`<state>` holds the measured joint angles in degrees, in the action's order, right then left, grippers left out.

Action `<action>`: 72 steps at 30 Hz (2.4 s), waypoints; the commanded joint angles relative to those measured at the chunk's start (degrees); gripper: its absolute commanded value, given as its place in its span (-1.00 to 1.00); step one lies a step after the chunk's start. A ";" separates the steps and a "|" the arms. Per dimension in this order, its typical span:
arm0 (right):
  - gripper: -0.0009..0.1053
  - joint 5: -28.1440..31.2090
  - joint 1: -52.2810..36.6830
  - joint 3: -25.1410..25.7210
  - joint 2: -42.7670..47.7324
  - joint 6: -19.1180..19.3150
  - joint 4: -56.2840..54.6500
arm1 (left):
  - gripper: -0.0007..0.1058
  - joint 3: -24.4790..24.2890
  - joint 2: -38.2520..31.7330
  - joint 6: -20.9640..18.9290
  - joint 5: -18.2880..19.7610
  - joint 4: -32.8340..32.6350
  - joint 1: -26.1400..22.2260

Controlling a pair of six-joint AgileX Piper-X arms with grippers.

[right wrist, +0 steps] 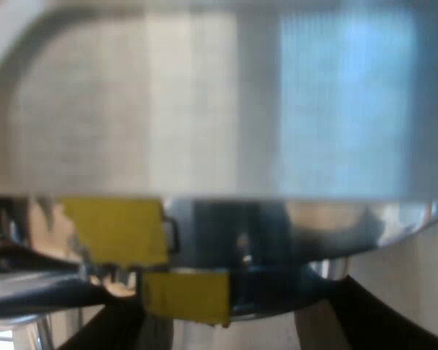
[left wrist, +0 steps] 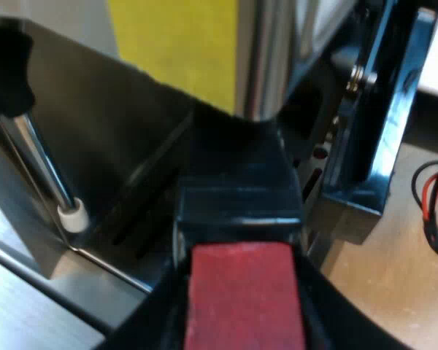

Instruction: Put the handle in the coffee machine

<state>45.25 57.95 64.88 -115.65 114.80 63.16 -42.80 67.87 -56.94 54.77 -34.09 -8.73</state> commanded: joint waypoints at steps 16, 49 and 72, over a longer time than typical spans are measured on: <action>-0.23 -1.74 0.59 1.91 2.81 1.12 8.22 | 0.07 -1.22 -1.75 -0.59 2.58 -1.15 -0.62; -0.23 -1.74 0.59 1.91 2.81 1.12 8.22 | -0.98 -5.70 -0.09 -0.58 -2.74 -1.66 -8.77; -0.23 -1.74 0.59 1.91 2.81 1.12 8.22 | -0.98 -7.06 0.14 10.97 1.54 -19.38 -8.77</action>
<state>45.28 57.93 64.88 -115.60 115.37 63.66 -49.38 68.58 -46.36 54.91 -52.50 -17.80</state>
